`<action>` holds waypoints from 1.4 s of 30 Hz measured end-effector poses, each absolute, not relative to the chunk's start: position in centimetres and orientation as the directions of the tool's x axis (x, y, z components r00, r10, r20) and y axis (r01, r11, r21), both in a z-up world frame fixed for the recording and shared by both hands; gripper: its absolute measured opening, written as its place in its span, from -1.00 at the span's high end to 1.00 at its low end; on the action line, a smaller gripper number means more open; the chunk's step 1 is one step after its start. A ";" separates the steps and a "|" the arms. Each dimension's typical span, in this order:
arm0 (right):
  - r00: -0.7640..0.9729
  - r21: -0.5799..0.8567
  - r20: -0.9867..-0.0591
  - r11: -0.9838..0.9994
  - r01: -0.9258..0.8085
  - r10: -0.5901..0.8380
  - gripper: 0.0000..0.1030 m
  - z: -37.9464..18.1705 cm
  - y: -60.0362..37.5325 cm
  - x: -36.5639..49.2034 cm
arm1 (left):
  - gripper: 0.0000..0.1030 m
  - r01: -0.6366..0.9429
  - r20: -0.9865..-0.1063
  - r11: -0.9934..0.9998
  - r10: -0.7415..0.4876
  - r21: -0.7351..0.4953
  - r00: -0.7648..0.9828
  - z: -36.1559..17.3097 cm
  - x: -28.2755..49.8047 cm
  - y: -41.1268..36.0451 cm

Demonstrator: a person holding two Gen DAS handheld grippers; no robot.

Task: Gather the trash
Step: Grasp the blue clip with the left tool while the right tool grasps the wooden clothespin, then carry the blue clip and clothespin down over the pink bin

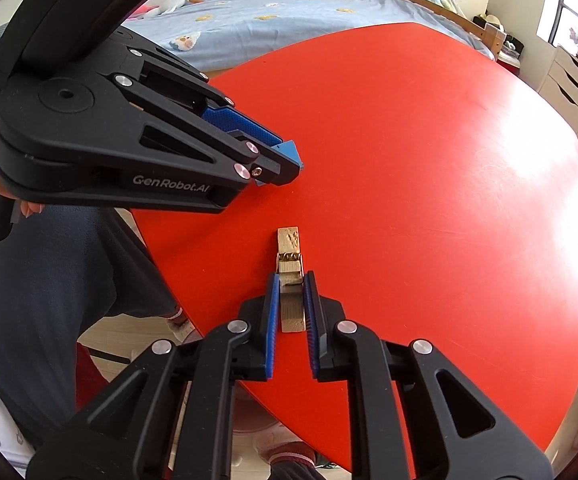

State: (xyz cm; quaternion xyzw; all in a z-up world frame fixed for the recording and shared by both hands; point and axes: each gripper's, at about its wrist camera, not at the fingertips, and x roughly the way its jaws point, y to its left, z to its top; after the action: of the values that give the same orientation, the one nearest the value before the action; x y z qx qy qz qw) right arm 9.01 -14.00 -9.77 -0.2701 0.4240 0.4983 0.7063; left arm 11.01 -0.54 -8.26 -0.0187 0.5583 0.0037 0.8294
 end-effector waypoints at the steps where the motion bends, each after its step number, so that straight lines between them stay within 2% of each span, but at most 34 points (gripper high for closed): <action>1: 0.149 0.036 -0.869 0.360 -0.932 0.472 0.78 -9.8 -14.0 9.0 | 0.60 -0.027 -0.926 0.999 -0.016 -0.028 0.378 -8.3 11.0 -0.5; 22: 0.247 0.058 -0.831 0.520 -0.852 0.498 0.78 -5.0 -17.4 8.6 | 0.60 0.018 -0.887 0.999 -0.047 -0.044 0.459 -4.7 7.7 -1.6; 42: 0.311 0.122 -0.743 0.576 -0.809 0.593 0.78 0.1 -23.4 2.4 | 0.60 0.073 -0.814 0.995 -0.098 -0.068 0.573 -0.9 -0.4 -3.4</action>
State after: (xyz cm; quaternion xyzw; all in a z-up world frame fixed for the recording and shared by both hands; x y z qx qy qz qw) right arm 2.38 -23.43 0.10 -0.1383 0.3894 0.4394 0.7976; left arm -0.35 -3.43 -0.92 -0.0134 0.4597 -0.0481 0.8867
